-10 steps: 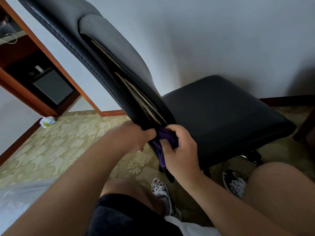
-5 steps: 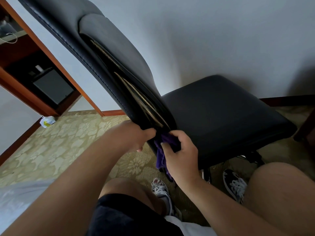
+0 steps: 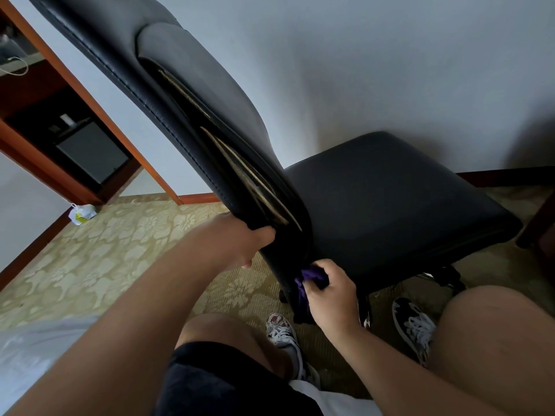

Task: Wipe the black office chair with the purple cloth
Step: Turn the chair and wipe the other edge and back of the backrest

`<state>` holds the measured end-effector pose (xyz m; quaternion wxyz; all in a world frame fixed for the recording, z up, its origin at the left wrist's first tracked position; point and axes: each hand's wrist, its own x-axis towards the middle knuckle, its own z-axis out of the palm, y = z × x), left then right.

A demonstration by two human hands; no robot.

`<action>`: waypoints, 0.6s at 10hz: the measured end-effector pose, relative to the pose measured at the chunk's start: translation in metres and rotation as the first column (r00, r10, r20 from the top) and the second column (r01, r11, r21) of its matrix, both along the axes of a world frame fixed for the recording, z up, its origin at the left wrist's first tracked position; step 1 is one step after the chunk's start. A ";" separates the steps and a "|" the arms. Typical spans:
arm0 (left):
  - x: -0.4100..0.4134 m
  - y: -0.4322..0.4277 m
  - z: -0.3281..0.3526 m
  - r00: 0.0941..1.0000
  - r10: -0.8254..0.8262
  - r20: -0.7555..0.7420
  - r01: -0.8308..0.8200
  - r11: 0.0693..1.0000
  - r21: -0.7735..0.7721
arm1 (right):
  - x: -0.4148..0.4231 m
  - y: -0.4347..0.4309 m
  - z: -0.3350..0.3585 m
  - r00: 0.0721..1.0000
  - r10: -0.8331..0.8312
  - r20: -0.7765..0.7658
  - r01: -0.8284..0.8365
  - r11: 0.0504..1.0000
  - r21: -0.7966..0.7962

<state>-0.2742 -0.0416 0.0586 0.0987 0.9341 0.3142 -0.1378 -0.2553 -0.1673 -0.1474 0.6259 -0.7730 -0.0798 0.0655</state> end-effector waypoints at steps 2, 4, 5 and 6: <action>0.000 0.000 0.000 0.998 0.021 0.052 -0.019 0.999 -0.040 | 0.006 -0.004 0.038 0.997 -0.083 0.001 0.081 0.979 0.187; -0.008 -0.002 0.003 0.977 -0.212 0.011 0.210 0.972 0.102 | 0.019 -0.006 0.092 0.942 -0.204 0.267 0.099 0.927 0.362; -0.007 0.000 0.003 0.943 -0.332 -0.026 0.332 0.932 0.144 | 0.021 -0.008 0.077 0.904 -0.126 0.409 0.010 0.962 0.274; -0.006 0.002 0.000 0.923 -0.376 -0.083 0.385 0.907 0.174 | 0.011 -0.011 0.037 0.914 -0.001 0.406 -0.018 0.999 0.042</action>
